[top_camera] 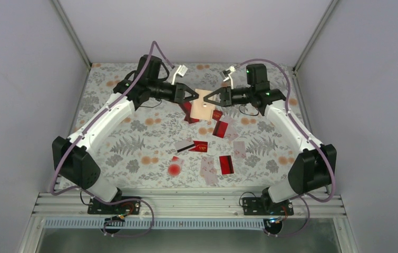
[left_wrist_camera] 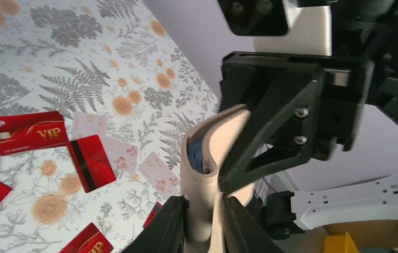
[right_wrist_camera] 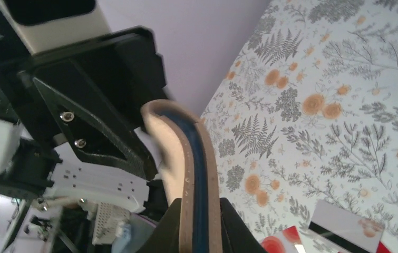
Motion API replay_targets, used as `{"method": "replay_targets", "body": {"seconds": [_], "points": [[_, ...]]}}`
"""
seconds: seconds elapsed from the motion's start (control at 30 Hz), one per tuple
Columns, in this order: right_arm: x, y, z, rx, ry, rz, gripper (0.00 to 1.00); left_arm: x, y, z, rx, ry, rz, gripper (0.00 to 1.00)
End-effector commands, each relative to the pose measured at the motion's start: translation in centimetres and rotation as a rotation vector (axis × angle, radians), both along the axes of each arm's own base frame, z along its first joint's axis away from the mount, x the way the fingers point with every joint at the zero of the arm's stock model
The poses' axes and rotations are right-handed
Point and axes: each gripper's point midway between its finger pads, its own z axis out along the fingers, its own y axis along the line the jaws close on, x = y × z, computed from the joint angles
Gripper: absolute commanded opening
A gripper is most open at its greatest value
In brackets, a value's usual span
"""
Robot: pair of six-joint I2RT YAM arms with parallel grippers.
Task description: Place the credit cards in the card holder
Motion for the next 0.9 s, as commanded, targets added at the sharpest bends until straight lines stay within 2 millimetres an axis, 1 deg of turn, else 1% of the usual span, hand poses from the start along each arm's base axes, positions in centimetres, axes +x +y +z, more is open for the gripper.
{"method": "replay_targets", "body": {"seconds": [0.0, 0.03, 0.07, 0.1, 0.17, 0.2, 0.27, 0.4, 0.47, 0.5, 0.6, 0.67, 0.73, 0.87], "points": [[-0.1, 0.6, 1.3, 0.032, -0.02, 0.03, 0.05, 0.0, -0.3, 1.4, -0.018, -0.059, -0.025, 0.29], [-0.2, 0.6, 1.3, 0.034, -0.02, 0.033, 0.04, 0.1, -0.3, 1.5, -0.016, -0.062, -0.02, 0.35], [-0.3, 0.6, 1.6, 0.042, -0.022, 0.042, 0.04, 0.1, -0.2, 1.7, -0.013, -0.07, -0.015, 0.49], [-0.5, 0.7, 1.9, 0.051, -0.025, 0.052, 0.04, 0.1, 0.0, 1.8, -0.007, -0.079, -0.011, 0.59], [-1.0, 0.8, 3.0, 0.077, -0.039, 0.082, 0.04, -0.2, 0.2, 2.3, 0.001, -0.11, -0.016, 0.7], [-1.3, 0.8, 3.7, 0.091, -0.05, 0.099, 0.04, -0.5, 0.4, 2.7, 0.003, -0.129, -0.022, 0.72], [-1.9, 0.8, 5.5, 0.124, -0.081, 0.137, 0.04, -1.1, 0.9, 3.6, -0.002, -0.172, -0.033, 0.72], [-3.0, 0.8, 7.9, 0.172, -0.125, 0.189, 0.04, -3.3, 1.8, 6.2, -0.045, -0.271, -0.088, 0.72], [-3.4, 0.9, 8.8, 0.19, -0.139, 0.208, 0.04, -4.7, 2.3, 7.3, -0.071, -0.299, -0.12, 0.66], [-3.7, 1.0, 9.1, 0.196, -0.15, 0.219, 0.04, -5.3, 2.4, 7.7, -0.089, -0.305, -0.139, 0.62], [-4.8, 1.4, 10.1, 0.221, -0.178, 0.274, 0.04, -6.8, 2.5, 8.7, -0.147, -0.305, -0.19, 0.55], [-5.5, 1.6, 10.4, 0.241, -0.189, 0.316, 0.04, -7.2, 2.5, 9.0, -0.162, -0.3, -0.214, 0.51], [-6.0, 1.9, 10.7, 0.255, -0.199, 0.349, 0.04, -7.3, 2.4, 8.8, -0.151, -0.292, -0.223, 0.45], [-7.0, 2.5, 12.0, 0.281, -0.236, 0.413, 0.04, -7.0, 2.5, 8.2, -0.124, -0.285, -0.214, 0.44]]}}
